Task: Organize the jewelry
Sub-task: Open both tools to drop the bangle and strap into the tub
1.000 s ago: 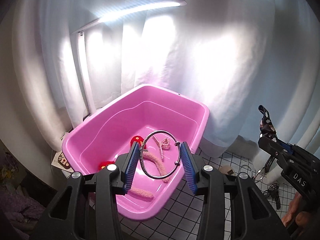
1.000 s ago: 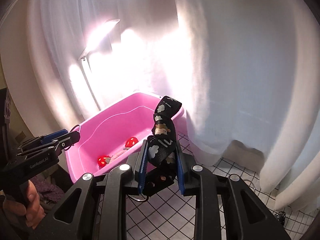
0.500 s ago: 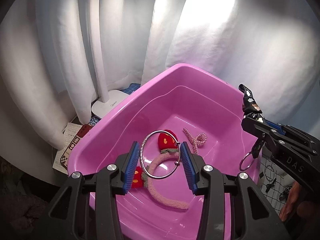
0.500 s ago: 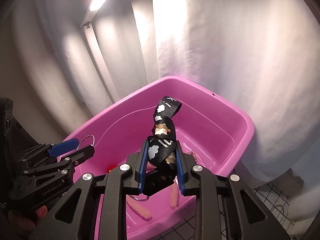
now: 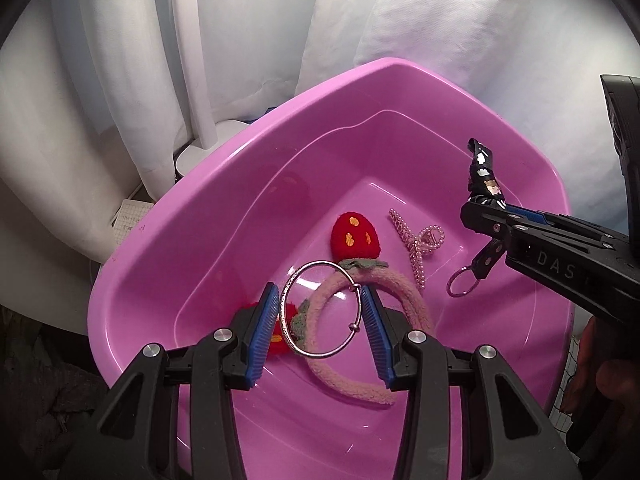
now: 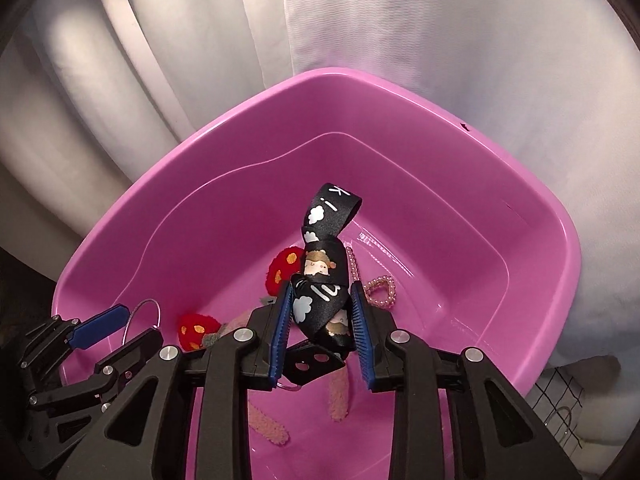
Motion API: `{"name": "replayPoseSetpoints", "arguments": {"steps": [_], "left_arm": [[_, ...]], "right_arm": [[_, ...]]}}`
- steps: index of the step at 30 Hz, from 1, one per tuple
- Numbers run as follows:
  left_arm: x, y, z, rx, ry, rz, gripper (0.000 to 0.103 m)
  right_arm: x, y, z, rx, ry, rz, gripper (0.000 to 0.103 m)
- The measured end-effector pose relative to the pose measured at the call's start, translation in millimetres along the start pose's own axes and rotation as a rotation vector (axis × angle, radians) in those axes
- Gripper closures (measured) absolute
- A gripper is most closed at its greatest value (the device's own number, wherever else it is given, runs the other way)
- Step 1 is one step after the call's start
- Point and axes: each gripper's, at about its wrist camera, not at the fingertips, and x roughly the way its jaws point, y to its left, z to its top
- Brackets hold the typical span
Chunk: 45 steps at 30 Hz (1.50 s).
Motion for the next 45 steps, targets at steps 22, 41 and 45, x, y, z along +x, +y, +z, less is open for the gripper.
{"name": "replayPoseSetpoints", "arguments": {"steps": [22,41,45], "left_arm": [[-26,2,-4,0.003,-0.066,0.035,0.014],[-70,-10,-22,-0.008,-0.153,0.072,0.007],[-78,-22,-31,0.001,-0.154,0.073,0.007]], "right_arm": [[-26,-13,-1,0.043,-0.061,-0.022,0.047],[-101,-38,-63,0.140,-0.182,0.009,0.043],[-122,-48,-90,0.175,-0.206,0.012,0.042]]}}
